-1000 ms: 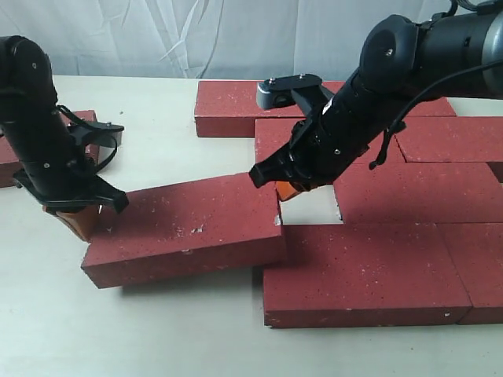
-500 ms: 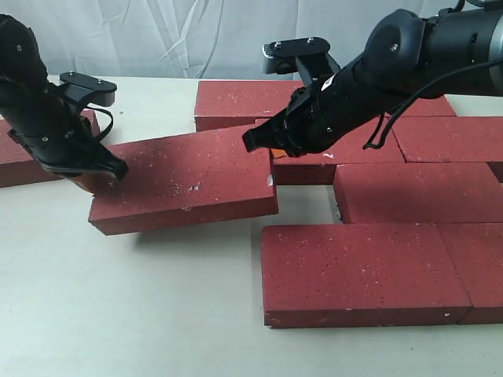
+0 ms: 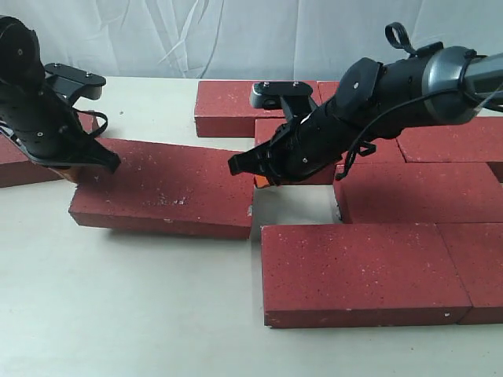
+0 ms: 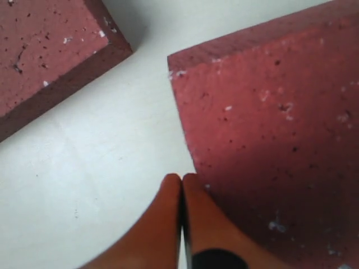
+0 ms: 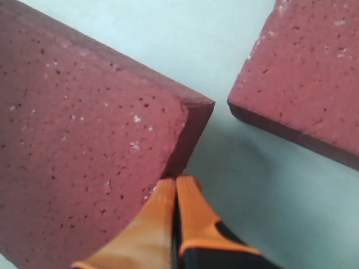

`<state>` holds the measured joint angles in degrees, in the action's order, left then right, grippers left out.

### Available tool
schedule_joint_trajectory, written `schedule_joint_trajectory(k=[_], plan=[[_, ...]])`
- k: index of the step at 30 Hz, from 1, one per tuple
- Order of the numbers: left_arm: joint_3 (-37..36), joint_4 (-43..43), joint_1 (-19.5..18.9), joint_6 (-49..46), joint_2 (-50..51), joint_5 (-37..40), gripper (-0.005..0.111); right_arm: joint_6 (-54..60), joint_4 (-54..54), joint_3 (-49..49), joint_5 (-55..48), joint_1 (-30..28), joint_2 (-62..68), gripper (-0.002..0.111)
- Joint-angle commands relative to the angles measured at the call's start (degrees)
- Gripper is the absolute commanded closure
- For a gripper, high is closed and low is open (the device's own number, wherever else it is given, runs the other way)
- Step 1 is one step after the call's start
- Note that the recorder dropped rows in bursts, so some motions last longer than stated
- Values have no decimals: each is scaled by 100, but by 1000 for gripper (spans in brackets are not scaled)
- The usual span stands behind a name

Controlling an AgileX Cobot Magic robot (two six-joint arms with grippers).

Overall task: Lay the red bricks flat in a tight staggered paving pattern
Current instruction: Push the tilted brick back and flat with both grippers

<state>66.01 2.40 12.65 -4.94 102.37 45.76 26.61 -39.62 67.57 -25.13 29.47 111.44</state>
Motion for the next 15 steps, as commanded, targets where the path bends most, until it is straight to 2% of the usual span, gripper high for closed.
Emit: schedule_joint_trajectory(k=[1, 9, 15], plan=[[17, 25, 54, 39, 32, -83, 107, 65, -94, 12, 164, 29, 105, 109], [17, 269, 41, 39, 499, 54, 107, 78, 24, 12, 281, 29, 203, 109], [17, 325, -264, 175, 550, 66, 107, 65, 340, 12, 281, -19, 192, 109]])
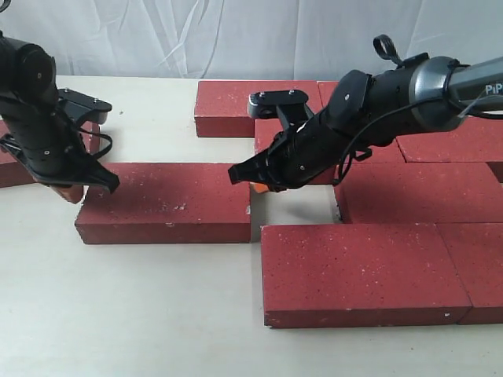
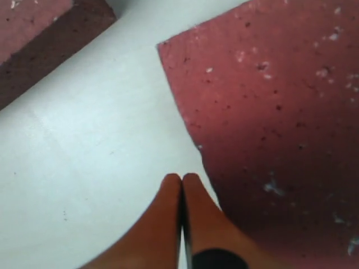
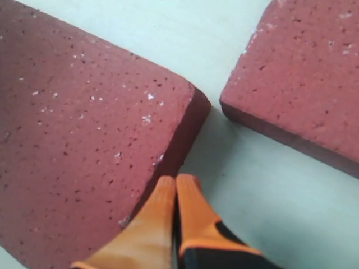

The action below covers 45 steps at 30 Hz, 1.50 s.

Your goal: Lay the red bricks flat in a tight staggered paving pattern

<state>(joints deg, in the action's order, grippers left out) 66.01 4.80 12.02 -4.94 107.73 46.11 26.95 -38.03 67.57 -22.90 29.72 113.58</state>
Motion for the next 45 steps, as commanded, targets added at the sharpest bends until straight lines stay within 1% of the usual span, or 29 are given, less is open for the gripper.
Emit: schedule_joint_trajectory(k=[1, 3, 6, 11, 13, 16, 19, 24, 30, 38, 45], plan=[[17, 85, -334, 244, 13, 73, 107, 22, 195, 12, 58, -81, -46, 109], [17, 85, -444, 253, 13, 96, 107, 5, 195, 12, 58, -175, -166, 109], [17, 110, -445, 258, 13, 35, 107, -9, 195, 12, -5, -370, -456, 109], [17, -11, -445, 258, 13, -161, 107, -215, 206, 12, -493, -738, -1440, 109], [17, -126, -445, 258, 13, -243, 107, -434, 406, 12, -819, -869, -1882, 109], [17, -152, -445, 385, 13, -354, 107, -1210, 1086, 12, -1140, -1039, -2282, 109], [17, -152, -445, 385, 13, -578, 107, -1555, 1484, 12, -1129, -1039, -2327, 109], [17, -152, -445, 385, 23, -907, 107, -1555, 1484, 12, -1129, -1039, -2327, 109], [17, -289, -445, 247, 220, -984, 107, -1558, 1484, 12, -1093, -1039, -2327, 109], [17, -820, -445, -293, 394, -1169, 107, -1558, 1484, 12, -1081, -1039, -2327, 109], [17, -1303, -445, -994, 394, -1332, 107, -1558, 1484, 12, -1072, -1039, -2327, 109]])
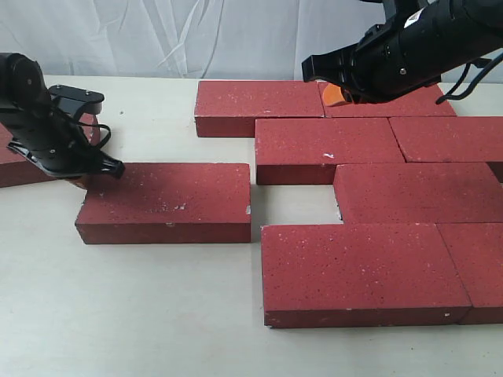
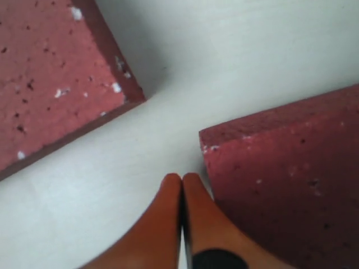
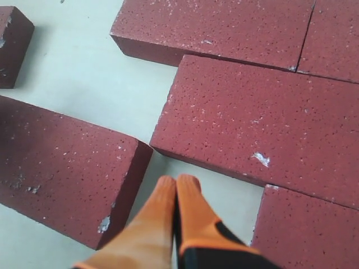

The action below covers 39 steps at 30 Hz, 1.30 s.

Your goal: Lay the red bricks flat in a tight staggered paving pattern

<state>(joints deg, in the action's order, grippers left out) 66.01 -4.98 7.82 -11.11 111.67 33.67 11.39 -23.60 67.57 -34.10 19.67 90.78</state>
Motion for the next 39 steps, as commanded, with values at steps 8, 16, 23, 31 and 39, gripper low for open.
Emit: schedule_joint_trajectory(k=[8, 16, 23, 31, 39], plan=[[17, -505, -25, -581, 0, -124, 107, -1, 41, 12, 76, -34, -48, 109], [17, -594, -25, -603, 0, -139, 107, -1, 41, 12, 98, -34, -48, 109], [17, -671, -25, -603, 0, -140, 107, -1, 41, 12, 98, -34, -48, 109], [17, -1007, -25, -569, 0, -42, 107, -1, 41, 12, 98, -34, -48, 109], [17, -662, -25, -499, 0, 193, 107, -1, 41, 12, 98, -34, -48, 109]])
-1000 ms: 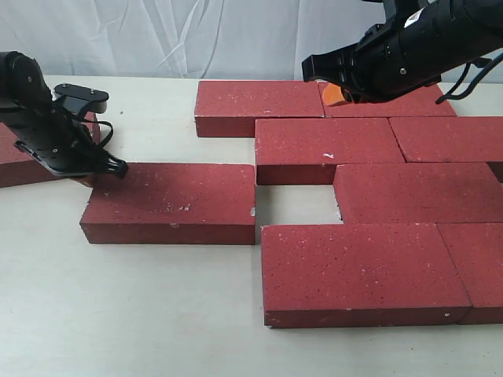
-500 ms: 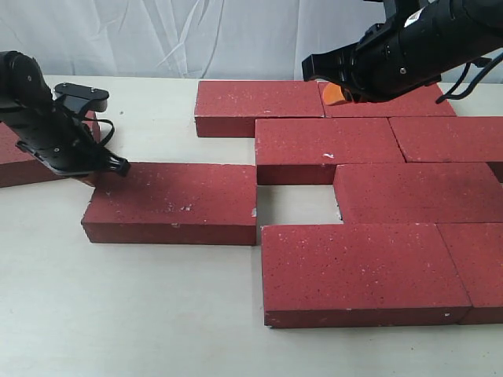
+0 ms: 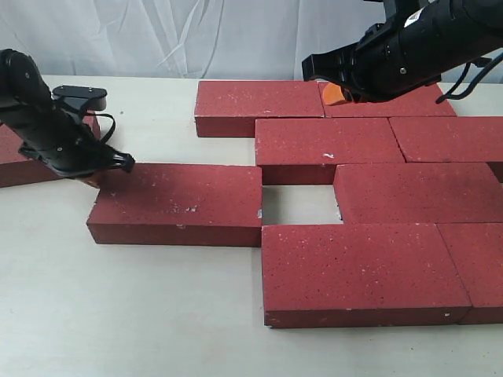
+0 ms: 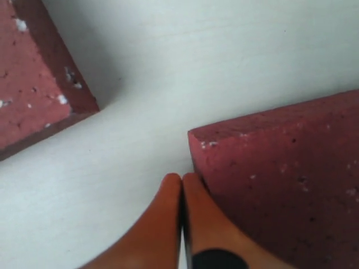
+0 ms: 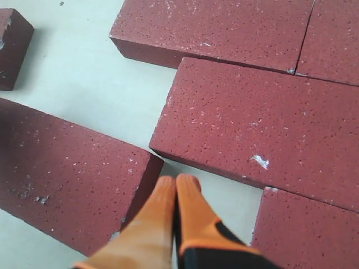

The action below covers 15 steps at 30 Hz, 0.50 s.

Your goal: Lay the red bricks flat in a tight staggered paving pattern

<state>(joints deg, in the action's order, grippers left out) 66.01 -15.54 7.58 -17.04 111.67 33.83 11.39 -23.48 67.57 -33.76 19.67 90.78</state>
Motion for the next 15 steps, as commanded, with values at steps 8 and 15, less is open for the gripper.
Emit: schedule_joint_trajectory(k=[8, 15], plan=[[17, 1249, -1, 1342, 0, 1158, 107, -1, 29, 12, 64, -34, -48, 109], [17, 1141, -1, 1342, 0, 1541, 107, -1, -29, 12, 11, -34, -48, 109]])
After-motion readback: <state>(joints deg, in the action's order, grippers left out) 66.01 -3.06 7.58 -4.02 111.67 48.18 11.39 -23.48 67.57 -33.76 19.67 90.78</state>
